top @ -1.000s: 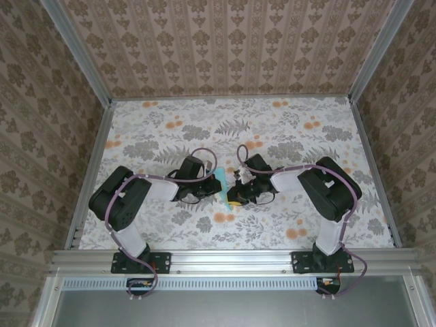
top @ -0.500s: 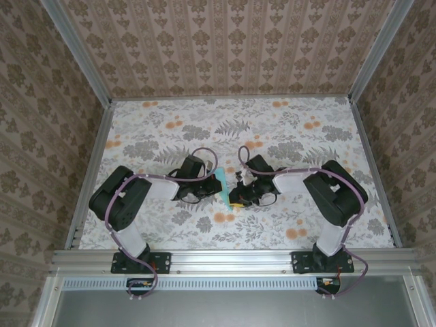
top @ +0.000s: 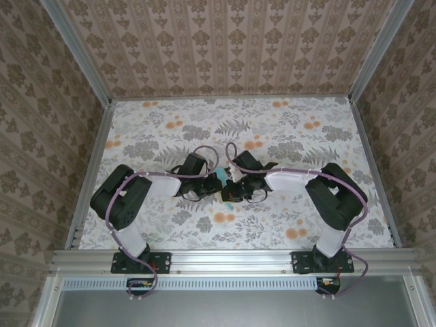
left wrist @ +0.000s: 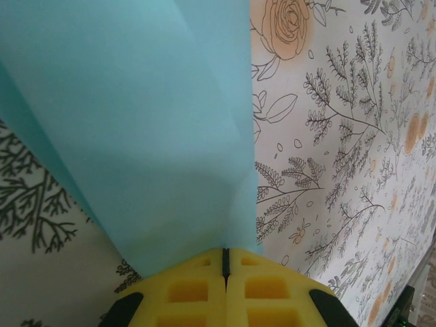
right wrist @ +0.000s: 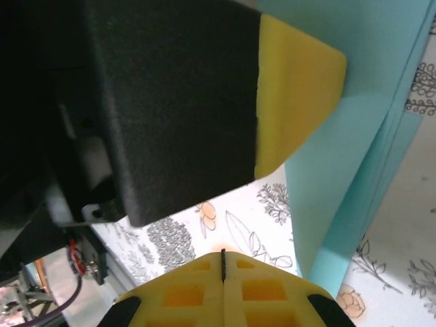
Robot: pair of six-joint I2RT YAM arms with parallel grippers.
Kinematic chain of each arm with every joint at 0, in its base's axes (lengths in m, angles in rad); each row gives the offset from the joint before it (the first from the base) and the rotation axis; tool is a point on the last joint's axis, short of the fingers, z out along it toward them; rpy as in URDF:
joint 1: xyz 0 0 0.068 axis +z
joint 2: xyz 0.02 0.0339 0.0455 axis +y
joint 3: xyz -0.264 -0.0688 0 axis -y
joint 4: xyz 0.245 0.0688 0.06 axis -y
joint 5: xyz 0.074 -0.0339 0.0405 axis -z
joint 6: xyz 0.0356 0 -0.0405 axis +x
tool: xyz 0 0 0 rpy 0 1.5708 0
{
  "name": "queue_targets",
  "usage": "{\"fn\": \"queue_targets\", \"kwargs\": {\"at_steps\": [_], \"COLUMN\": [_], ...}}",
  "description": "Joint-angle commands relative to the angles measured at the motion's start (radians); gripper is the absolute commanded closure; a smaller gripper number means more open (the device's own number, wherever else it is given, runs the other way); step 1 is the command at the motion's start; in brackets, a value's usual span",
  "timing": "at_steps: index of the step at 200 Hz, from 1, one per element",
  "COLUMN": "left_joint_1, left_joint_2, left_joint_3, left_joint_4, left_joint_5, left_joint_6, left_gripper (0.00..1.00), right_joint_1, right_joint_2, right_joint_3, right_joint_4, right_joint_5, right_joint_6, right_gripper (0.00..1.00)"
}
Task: Fold a paper plane with a square sheet of paper (pick it up from the middle)
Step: Fold the wing for the fifth time at the center of the table.
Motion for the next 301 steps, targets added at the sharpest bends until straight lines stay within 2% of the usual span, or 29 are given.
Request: {"fn": "queue_targets", "kwargs": {"at_steps": [1, 65, 204, 248, 301], "left_joint_1": [-0.005, -0.007, 0.002, -0.005, -0.008], "left_joint_2": [0.05, 0.058, 0.098, 0.071, 0.049], "left_joint_3": [0.001, 0.024, 0.054, 0.06, 0.07], "left_joint_4": [-0.114, -0.17, -0.238, -0.22, -0.22], "left_joint_5": [-0.071, -0.095, -0.12, -0.096, -0.081], "left_joint_6": [-0.006, 0.0, 0.021, 0.037, 0.045], "left_gripper": [0.97, 0.97, 0.99, 0.99, 0.98], "right_joint_1": [0.0, -0.004, -0.02, -0.038, -0.038], "right_joint_2": [0.047, 0.056, -0.091, -0.248, -0.062], "right_joint_3": [0.036, -0.015, -0.302, -0.257, -0.112], "right_joint_4": [-0.088, -0.12, -0.054, 0.056, 0.129], "right_joint_5": [0.063, 0.113, 0.006, 0.004, 0.018], "right_joint_6": [-0.033, -0.043, 0.029, 0.075, 0.07], "right_gripper": [0.96, 0.96, 0.97, 0.94, 0.96]}}
